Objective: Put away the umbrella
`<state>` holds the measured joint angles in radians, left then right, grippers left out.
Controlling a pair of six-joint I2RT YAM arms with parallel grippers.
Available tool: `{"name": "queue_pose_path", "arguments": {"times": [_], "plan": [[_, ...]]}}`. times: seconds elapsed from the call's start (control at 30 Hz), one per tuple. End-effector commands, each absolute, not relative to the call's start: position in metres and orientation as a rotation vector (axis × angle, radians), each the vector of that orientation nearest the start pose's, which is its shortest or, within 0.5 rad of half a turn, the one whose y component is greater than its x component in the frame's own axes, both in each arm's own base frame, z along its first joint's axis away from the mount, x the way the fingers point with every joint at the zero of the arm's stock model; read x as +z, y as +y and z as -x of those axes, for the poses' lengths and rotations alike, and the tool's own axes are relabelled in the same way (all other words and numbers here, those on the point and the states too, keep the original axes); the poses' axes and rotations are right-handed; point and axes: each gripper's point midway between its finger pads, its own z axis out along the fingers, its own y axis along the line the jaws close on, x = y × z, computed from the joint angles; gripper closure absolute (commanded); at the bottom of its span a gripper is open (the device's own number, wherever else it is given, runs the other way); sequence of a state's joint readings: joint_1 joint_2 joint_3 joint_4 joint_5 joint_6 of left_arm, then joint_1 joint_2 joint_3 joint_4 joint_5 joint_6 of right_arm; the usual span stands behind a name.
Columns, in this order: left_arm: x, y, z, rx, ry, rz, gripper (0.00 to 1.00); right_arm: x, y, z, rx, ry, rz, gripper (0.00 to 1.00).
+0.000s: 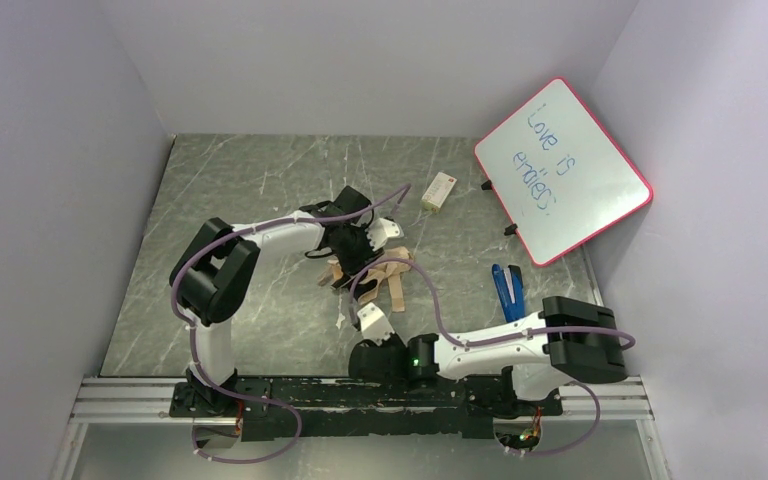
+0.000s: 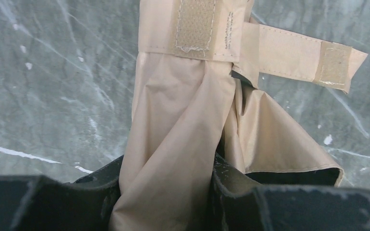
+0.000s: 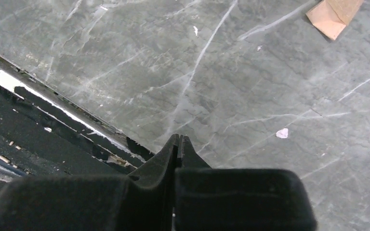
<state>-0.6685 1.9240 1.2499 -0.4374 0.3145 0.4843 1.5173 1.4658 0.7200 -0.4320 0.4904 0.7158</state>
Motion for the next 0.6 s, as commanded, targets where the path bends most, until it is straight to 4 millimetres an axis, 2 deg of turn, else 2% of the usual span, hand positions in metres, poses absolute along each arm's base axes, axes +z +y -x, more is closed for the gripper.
{"name": "queue_pose_path", "arguments": {"times": [0.0, 0.13, 0.23, 0.27, 0.37, 0.47, 0.57], "plan": [[-0.030, -0.232, -0.320, -0.110, 2.300, -1.585, 0.95, 0.032, 0.265, -0.085, 0.107, 2.338, 0.862, 1.00], [-0.031, -0.232, -0.317, -0.112, 2.283, -1.616, 0.95, 0.045, 0.257, -0.094, 0.110, 2.318, 0.740, 1.00], [-0.030, -0.232, -0.316, -0.105, 2.276, -1.622, 0.95, 0.069, 0.259, -0.104, 0.230, 2.285, 0.597, 0.97], [-0.030, -0.232, -0.316, -0.107, 2.277, -1.624, 0.95, 0.077, 0.259, -0.109, 0.270, 2.276, 0.555, 0.92], [-0.030, -0.233, -0.316, -0.114, 2.277, -1.625, 0.95, 0.095, 0.255, -0.123, 0.342, 2.257, 0.424, 0.68], [-0.031, -0.233, -0.315, -0.111, 2.277, -1.627, 0.95, 0.107, 0.239, -0.144, 0.376, 2.254, 0.241, 0.61], [-0.031, -0.233, -0.315, -0.108, 2.284, -1.629, 0.95, 0.106, 0.223, -0.164, 0.423, 2.279, 0.070, 0.55]]}}
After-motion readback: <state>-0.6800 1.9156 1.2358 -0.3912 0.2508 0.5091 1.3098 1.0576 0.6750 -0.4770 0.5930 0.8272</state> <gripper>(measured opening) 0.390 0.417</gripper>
